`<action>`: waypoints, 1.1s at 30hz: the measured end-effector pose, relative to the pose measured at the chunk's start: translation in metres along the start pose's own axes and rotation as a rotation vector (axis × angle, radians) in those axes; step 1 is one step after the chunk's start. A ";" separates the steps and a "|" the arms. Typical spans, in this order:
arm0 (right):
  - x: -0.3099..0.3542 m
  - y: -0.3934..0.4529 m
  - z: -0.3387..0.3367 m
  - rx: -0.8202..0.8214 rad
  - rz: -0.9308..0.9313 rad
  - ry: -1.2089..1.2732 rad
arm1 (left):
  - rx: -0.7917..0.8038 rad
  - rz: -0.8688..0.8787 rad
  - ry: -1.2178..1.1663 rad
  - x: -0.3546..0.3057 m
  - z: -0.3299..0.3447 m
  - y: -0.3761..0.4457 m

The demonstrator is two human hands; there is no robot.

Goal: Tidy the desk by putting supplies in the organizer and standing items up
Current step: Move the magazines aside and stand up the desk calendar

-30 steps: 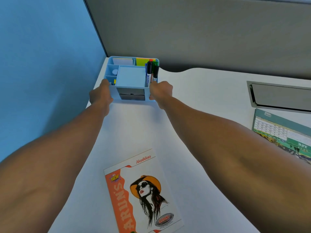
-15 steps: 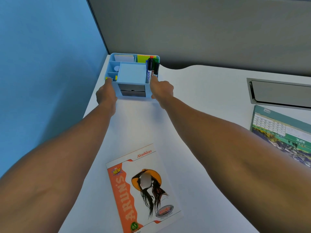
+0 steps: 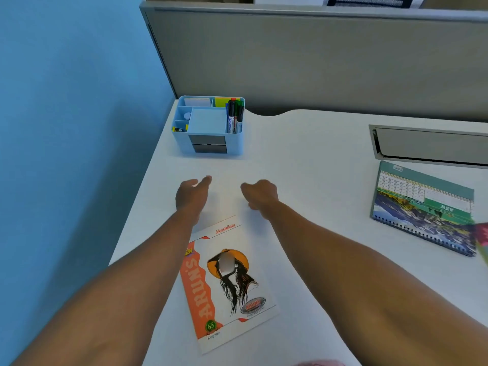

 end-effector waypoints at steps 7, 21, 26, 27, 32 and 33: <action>-0.034 -0.051 0.001 0.102 -0.011 -0.126 | -0.174 0.073 0.243 0.033 -0.025 -0.041; -0.073 -0.114 0.011 0.161 0.013 -0.264 | -0.286 -0.318 0.292 0.115 -0.045 -0.108; -0.082 -0.122 0.014 0.124 -0.002 -0.314 | -0.256 -0.413 0.267 0.129 -0.044 -0.120; -0.083 -0.123 0.015 0.116 -0.004 -0.308 | -0.249 -0.421 0.258 0.130 -0.045 -0.122; -0.085 -0.131 0.019 0.109 0.022 -0.230 | -0.134 -0.462 0.005 0.146 -0.035 -0.110; -0.086 -0.131 0.018 0.095 0.039 -0.219 | -0.102 -0.457 -0.062 0.153 -0.031 -0.099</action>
Point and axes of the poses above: each hand's wrist, its own y-axis towards the middle knuckle, its own z-axis out of the palm, x = y × z, the point moved 5 cm from there along y, towards the middle knuckle, and after that the axes turned 4 degrees about -z, right-handed, at the moved point
